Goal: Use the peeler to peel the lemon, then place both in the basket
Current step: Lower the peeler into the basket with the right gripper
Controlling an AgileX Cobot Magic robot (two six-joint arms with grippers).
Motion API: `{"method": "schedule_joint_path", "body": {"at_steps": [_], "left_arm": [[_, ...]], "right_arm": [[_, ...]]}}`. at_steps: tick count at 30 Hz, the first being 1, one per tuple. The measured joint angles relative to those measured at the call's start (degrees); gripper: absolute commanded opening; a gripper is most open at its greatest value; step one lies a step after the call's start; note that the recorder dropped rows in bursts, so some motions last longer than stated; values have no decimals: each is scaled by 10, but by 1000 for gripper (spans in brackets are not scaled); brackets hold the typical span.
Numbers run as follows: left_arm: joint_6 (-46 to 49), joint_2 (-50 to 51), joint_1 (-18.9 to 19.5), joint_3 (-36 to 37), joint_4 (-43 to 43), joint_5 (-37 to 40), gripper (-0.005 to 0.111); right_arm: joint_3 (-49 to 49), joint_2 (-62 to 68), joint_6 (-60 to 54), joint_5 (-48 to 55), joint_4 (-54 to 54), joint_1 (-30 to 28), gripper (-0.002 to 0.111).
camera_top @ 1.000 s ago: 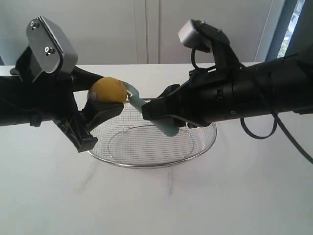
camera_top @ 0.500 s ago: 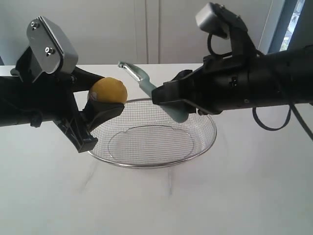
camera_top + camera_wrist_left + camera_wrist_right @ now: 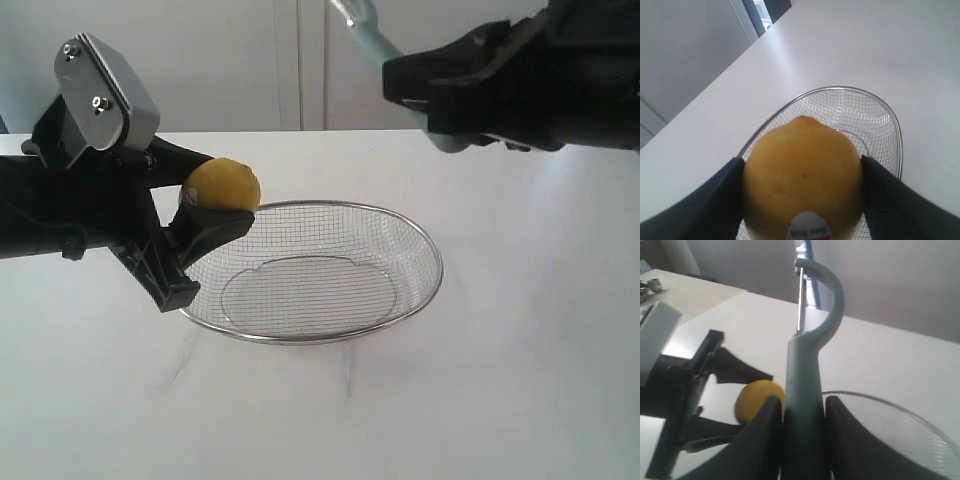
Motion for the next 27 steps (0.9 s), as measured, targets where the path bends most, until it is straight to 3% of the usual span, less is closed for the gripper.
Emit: {"method": "schedule_joint_path", "body": {"at_steps": [4, 15, 27], "left_arm": [[0, 0, 0, 0, 0, 0, 0], [0, 0, 0, 0, 0, 15, 0], [0, 0, 0, 0, 0, 16, 0]], "right_arm": [[0, 23, 22, -49, -38, 0, 0], [-14, 280, -65, -164, -62, 0, 0], [-49, 391, -71, -174, -61, 0, 0]]}}
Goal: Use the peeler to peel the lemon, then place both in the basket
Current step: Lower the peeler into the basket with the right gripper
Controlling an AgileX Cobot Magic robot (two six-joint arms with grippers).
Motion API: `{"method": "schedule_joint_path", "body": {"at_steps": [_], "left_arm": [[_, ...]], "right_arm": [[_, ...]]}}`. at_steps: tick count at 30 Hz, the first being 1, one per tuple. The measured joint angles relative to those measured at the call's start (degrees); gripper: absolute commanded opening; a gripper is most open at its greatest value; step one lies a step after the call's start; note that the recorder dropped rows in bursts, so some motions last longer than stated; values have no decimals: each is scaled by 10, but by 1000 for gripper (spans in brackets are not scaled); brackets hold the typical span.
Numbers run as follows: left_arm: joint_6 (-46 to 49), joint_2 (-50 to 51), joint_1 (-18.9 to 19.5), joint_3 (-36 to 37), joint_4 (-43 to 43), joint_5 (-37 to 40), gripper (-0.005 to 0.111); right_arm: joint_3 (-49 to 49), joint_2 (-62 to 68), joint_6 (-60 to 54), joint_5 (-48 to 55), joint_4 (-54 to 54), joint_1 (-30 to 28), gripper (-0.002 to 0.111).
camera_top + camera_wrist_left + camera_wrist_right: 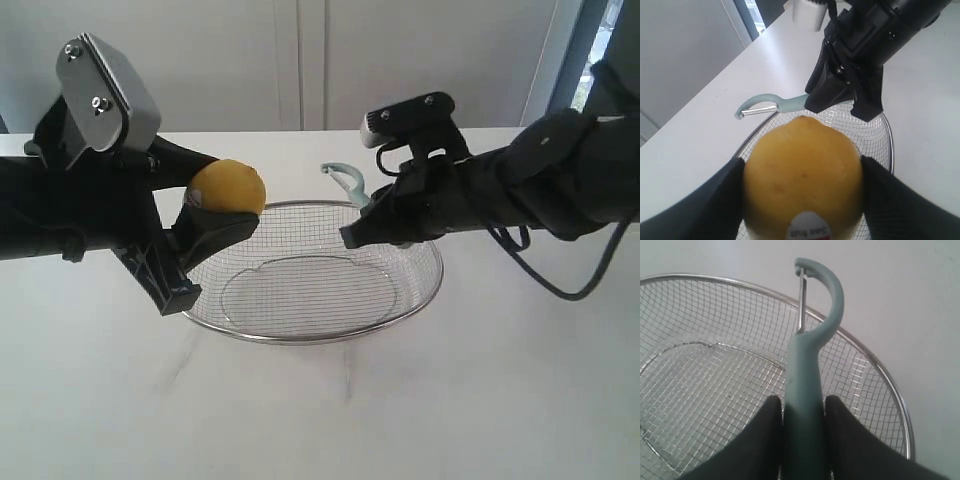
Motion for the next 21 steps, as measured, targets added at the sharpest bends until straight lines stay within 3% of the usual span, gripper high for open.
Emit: {"method": "schedule_joint_path", "body": {"at_steps": [8, 13, 21], "left_arm": [[0, 0, 0, 0, 0, 0, 0], [0, 0, 0, 0, 0, 0, 0], [0, 0, 0, 0, 0, 1, 0]], "right_arm": [[-14, 82, -8, -5, 0, 22, 0], [-14, 98, -18, -7, 0, 23, 20], [-14, 98, -18, 2, 0, 23, 38]]}}
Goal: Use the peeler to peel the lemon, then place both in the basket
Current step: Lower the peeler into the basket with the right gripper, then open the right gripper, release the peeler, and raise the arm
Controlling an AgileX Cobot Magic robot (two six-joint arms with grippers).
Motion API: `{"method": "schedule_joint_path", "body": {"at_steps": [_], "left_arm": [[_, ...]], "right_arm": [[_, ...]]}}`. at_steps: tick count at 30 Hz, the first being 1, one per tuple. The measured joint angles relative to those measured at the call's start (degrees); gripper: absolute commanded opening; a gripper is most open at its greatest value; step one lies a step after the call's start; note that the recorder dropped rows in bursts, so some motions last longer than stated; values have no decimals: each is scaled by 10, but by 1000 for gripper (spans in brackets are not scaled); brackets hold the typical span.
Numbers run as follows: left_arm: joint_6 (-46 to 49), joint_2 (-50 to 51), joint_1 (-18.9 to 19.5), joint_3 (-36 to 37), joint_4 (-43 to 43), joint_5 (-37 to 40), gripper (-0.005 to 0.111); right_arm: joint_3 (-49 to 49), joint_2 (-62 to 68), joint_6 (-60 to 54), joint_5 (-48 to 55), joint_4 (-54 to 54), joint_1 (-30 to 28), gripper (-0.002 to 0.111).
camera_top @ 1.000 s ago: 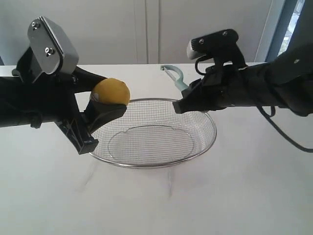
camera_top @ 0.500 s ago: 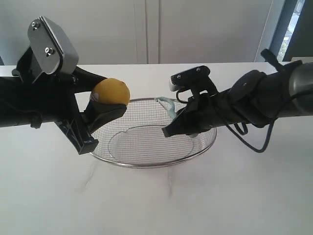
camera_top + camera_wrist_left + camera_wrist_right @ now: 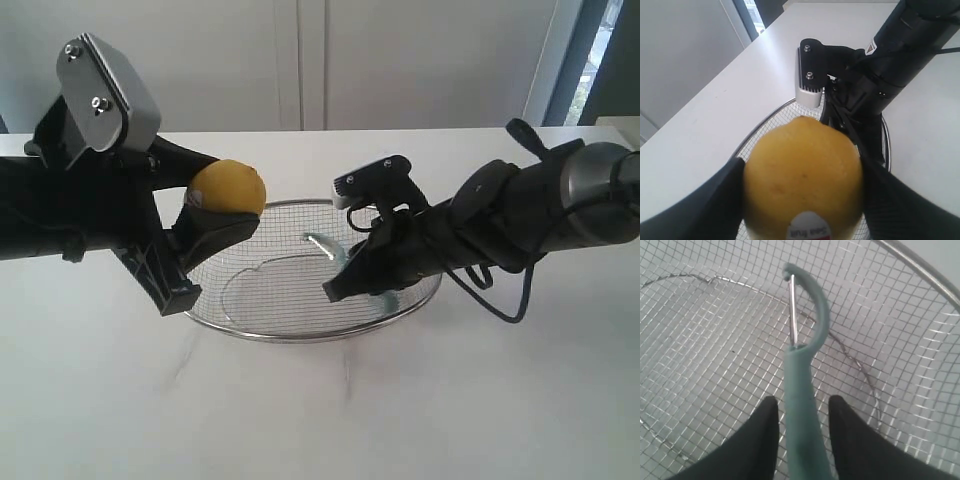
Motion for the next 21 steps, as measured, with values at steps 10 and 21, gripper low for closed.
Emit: {"method": "schedule_joint_path", "body": {"at_steps": [10, 21], "left_arm": [[0, 0, 0, 0, 0, 5, 0], [0, 0, 0, 0, 0, 6, 0]], "right_arm": [[0, 0, 0, 41, 11, 0, 40], [-13, -35, 0, 71, 7, 0, 28]]}}
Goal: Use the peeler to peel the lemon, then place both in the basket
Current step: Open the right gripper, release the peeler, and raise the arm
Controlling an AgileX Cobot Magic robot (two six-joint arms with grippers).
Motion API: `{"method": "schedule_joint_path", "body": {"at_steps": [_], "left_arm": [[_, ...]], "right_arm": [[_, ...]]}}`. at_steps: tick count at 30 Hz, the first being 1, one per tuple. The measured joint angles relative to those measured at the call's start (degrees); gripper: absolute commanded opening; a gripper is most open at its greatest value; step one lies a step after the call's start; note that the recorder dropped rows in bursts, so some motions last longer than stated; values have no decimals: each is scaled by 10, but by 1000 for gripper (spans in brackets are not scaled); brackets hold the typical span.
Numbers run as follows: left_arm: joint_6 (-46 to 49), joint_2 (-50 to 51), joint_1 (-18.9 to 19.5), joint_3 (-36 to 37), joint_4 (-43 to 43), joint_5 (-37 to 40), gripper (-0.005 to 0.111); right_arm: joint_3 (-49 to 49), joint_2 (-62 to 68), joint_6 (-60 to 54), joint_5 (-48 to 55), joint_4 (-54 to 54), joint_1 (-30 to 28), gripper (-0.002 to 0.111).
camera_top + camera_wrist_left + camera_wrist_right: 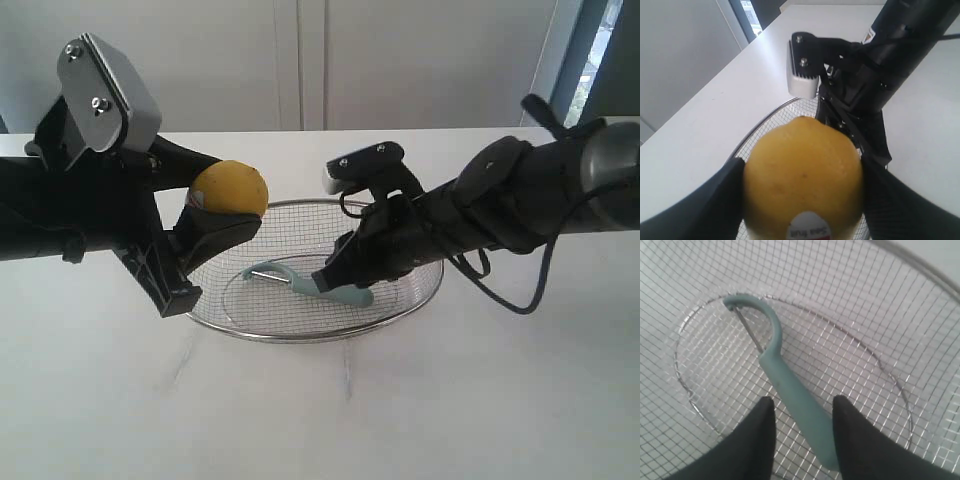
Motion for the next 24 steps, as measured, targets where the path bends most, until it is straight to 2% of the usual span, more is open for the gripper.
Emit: {"method": "schedule_joint_path", "body": {"at_steps": [6, 7, 10, 17, 24], "left_arm": [[0, 0, 0, 0, 0, 0, 0], [0, 0, 0, 0, 0, 0, 0], [0, 0, 0, 0, 0, 0, 0], [0, 0, 0, 0, 0, 0, 0], [0, 0, 0, 0, 0, 0, 0]], "right_arm": [[-3, -38, 0, 39, -20, 0, 1], [-3, -39, 0, 49, -29, 0, 0], [-3, -39, 29, 73, -76, 0, 0], [-3, -34, 193, 88, -250, 0, 0], [-3, -33, 234, 123, -282, 0, 0]]}}
